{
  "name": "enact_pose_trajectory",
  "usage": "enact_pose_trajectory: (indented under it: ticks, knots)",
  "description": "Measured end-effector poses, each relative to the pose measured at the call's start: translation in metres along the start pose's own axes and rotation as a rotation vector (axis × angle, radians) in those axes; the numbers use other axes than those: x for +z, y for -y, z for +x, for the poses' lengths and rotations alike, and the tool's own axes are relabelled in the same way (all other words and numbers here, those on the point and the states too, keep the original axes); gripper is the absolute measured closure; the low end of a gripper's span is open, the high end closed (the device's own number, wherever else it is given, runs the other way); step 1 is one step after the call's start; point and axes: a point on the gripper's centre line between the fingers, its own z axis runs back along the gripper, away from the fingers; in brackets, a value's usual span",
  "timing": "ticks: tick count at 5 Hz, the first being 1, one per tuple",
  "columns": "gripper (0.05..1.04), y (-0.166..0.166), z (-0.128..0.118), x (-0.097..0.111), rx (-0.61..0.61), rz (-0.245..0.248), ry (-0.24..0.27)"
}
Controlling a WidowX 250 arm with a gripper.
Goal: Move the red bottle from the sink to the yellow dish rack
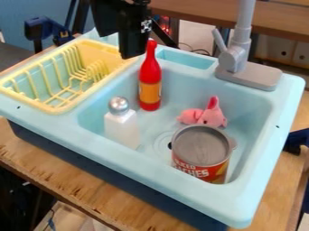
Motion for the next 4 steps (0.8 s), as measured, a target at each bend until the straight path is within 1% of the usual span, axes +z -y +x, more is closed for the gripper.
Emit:
enact_pose_trajectory:
  ticks: [1, 2, 3, 4]
  knots:
    - [0.073, 0.001, 0.001, -0.006, -0.002, -0.015, -0.019]
    - [0.073, -0.014, 0.023, -0.012, 0.057, -0.06, 0.023]
    - [0.073, -0.038, 0.036, -0.015, 0.115, -0.066, 0.055]
    - [0.073, -0.053, 0.047, -0.019, 0.142, -0.069, 0.066]
